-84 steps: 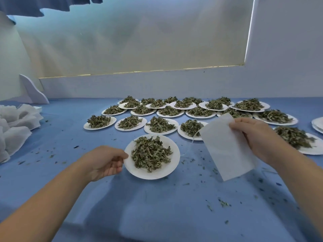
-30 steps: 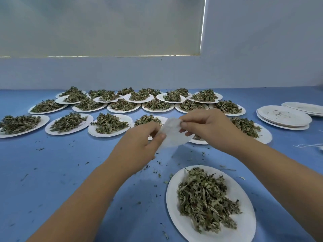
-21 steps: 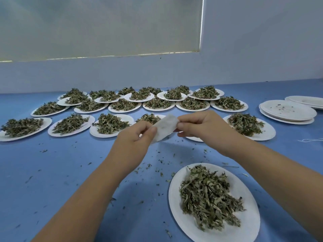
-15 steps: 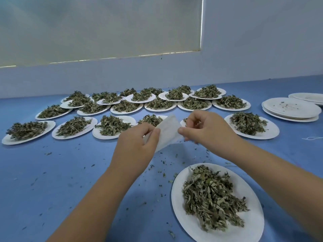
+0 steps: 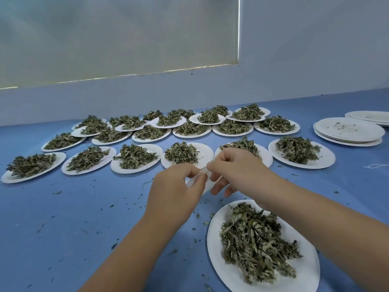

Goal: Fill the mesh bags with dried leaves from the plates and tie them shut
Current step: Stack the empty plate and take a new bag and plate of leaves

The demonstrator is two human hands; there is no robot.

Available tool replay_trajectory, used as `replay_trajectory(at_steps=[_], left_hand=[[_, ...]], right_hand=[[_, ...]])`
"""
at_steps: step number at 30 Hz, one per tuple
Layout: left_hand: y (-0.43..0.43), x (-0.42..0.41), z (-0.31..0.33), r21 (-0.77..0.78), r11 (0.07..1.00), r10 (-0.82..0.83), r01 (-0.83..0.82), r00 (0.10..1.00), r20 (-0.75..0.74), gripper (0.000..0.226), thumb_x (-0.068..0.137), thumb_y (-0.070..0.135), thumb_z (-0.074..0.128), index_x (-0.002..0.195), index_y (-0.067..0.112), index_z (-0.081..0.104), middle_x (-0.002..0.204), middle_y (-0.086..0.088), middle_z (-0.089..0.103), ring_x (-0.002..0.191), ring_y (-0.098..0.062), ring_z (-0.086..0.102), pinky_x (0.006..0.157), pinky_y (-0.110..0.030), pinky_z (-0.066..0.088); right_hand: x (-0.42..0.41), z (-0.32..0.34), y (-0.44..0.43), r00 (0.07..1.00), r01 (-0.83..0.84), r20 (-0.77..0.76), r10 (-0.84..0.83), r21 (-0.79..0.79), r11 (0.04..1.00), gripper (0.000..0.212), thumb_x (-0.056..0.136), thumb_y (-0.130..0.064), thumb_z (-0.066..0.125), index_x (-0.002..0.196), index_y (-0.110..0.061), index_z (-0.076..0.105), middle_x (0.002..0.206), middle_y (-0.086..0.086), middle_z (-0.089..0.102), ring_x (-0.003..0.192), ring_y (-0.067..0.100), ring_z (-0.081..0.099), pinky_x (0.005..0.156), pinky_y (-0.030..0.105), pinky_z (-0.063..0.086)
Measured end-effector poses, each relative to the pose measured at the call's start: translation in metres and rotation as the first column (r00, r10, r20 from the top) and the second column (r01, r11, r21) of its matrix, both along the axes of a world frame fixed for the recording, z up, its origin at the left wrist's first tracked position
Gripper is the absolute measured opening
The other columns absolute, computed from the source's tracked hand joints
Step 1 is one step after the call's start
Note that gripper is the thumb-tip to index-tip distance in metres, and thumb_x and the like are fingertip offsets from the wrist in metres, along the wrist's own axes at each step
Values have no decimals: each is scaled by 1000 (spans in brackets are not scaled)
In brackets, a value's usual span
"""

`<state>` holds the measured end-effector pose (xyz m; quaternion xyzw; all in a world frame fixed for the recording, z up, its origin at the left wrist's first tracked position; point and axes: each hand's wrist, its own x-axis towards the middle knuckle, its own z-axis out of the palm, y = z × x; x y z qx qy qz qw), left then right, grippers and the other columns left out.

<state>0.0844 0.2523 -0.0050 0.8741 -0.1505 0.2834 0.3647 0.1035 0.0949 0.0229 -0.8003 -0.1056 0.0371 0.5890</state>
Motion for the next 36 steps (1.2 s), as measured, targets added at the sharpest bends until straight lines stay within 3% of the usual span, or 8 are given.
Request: replay_trajectory(at_steps=[4, 9, 17, 20, 23, 27, 33, 36], left_hand=[[-2, -1, 2, -58, 998, -21, 19, 999, -40, 30, 84, 24, 71, 61, 38, 58, 57, 30, 52, 53, 10, 45, 49, -6, 31], [0, 1, 2, -244, 970, -60, 9, 977, -203, 25, 81, 41, 70, 59, 33, 63, 50, 14, 50, 40, -4, 34, 41, -14, 26], [1, 1, 7, -349, 937, -124, 4, 939, -320, 25, 75, 30, 75, 61, 19, 58, 66, 3, 60, 56, -7, 45, 51, -24, 36], [4, 0, 11, -375, 926, -172, 36, 926, -336, 34, 70, 39, 77, 62, 15, 55, 67, 2, 55, 64, -8, 47, 60, -28, 38], [6, -1, 12, -365, 930, -180, 52, 928, -326, 36, 74, 37, 78, 72, 6, 59, 80, -12, 60, 70, -17, 51, 63, -32, 39], [8, 1, 12, -373, 927, -182, 49, 927, -329, 32, 75, 35, 76, 75, 9, 58, 77, -11, 57, 59, -13, 45, 57, -30, 37], [6, 3, 10, -473, 878, -110, -74, 930, -351, 13, 78, 18, 65, 72, 17, 54, 62, 10, 49, 38, -5, 32, 37, -18, 29], [4, 1, 8, -339, 933, 12, -123, 950, -313, 11, 78, 18, 61, 73, 23, 53, 70, 11, 53, 44, -3, 39, 45, -21, 34]], right_hand=[[2, 2, 1, 999, -8, -44, 10, 34, 999, 10, 87, -15, 61, 82, -9, 55, 74, 5, 67, 63, 26, 71, 51, 30, 51], [3, 1, 4, 999, -30, -20, 30, 9, 1000, 13, 82, -17, 64, 90, -7, 59, 78, 6, 66, 64, 25, 71, 54, 31, 54], [3, 2, 10, 998, -56, -19, 56, 13, 998, 30, 69, -27, 83, 82, -10, 62, 66, -1, 69, 60, 20, 70, 51, 26, 51], [2, 2, 11, 998, -55, -4, 55, 20, 998, 20, 77, -22, 77, 83, -7, 64, 68, 3, 70, 61, 20, 70, 52, 26, 52], [2, 3, 9, 998, -62, -5, 62, 39, 997, 12, 81, -16, 71, 84, -5, 65, 70, 5, 72, 61, 20, 69, 53, 25, 52], [3, 3, 3, 998, -59, -8, 59, 34, 998, 4, 81, -7, 67, 78, -7, 64, 66, 5, 69, 60, 20, 69, 53, 25, 52], [1, 3, 1, 990, -10, 131, 44, -250, 968, 13, 77, -8, 62, 67, -16, 58, 60, -1, 70, 59, 11, 68, 56, 26, 52], [-4, 0, 3, 963, 14, 245, 113, -465, 885, 20, 73, -15, 64, 60, -24, 51, 49, -16, 57, 45, 1, 47, 48, 18, 37]])
